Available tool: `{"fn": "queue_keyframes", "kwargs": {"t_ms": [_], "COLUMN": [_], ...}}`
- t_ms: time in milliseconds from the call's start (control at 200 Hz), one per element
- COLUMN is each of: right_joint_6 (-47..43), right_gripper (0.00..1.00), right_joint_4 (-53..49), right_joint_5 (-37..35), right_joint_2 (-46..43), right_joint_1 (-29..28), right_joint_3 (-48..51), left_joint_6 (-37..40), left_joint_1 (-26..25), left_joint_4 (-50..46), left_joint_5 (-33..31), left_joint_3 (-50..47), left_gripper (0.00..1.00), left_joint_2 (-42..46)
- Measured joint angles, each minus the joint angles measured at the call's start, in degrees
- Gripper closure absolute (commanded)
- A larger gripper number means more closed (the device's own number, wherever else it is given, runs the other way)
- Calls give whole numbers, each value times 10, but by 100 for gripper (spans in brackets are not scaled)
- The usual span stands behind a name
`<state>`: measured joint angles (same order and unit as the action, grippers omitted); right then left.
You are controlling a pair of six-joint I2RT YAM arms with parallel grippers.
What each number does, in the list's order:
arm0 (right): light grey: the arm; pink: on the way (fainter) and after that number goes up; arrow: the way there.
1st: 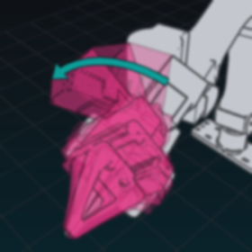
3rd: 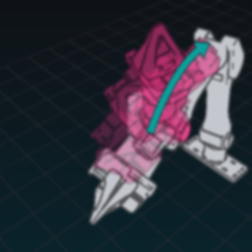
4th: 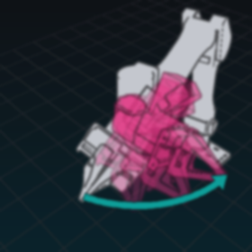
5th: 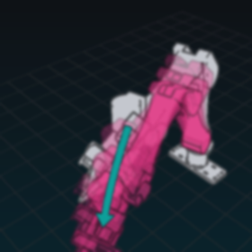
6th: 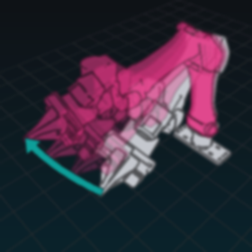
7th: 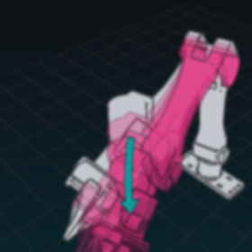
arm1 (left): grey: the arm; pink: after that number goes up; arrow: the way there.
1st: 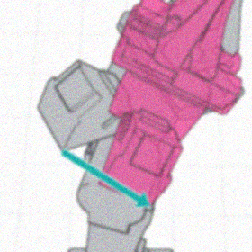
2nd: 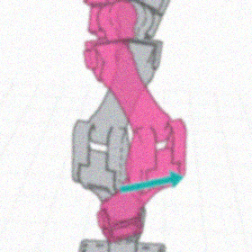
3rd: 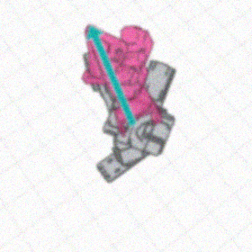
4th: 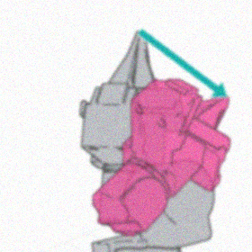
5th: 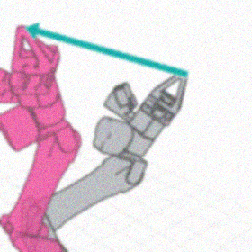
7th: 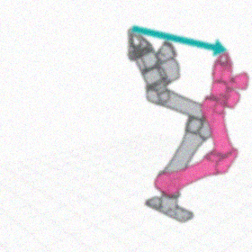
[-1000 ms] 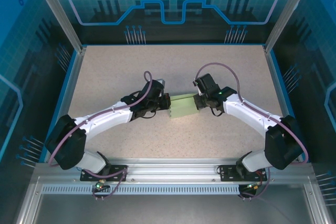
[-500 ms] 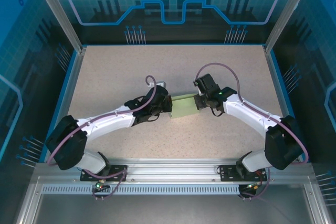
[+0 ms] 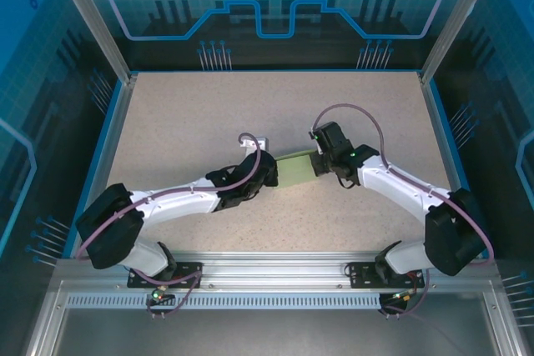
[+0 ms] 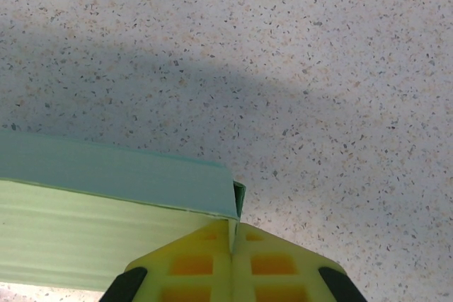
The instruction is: Fold the paper box
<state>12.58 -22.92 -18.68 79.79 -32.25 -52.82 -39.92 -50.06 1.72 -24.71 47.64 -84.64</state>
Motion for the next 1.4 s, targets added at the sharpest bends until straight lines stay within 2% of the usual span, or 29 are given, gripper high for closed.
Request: {"fn": "queue_keyframes", "kwargs": {"t_ms": [255,740,1181,1401], "right_joint_6": [-11,-12,-12,-12], "right_gripper": [100,100,100,100], "right_joint_4": [62,81,80,80], "right_joint_5": [-3,-2,-3,-4], "right_joint_2": [-17,-34,-34,-34], "right_joint_1": [0,-1,-8,-9], "right_joint_3": [42,63,63,63], "left_joint_6": [15,40,56,55], "left_joint_1": [-2,-8,-11,24], "left_joint_4": [37,24,-16,-24], "left_joint_5": [-12,20,36,59], "left_joint_3": [-16,-17,-17,-23], "left_gripper": [92,69,44,36], "left_joint_2": [-8,4,61,97]}}
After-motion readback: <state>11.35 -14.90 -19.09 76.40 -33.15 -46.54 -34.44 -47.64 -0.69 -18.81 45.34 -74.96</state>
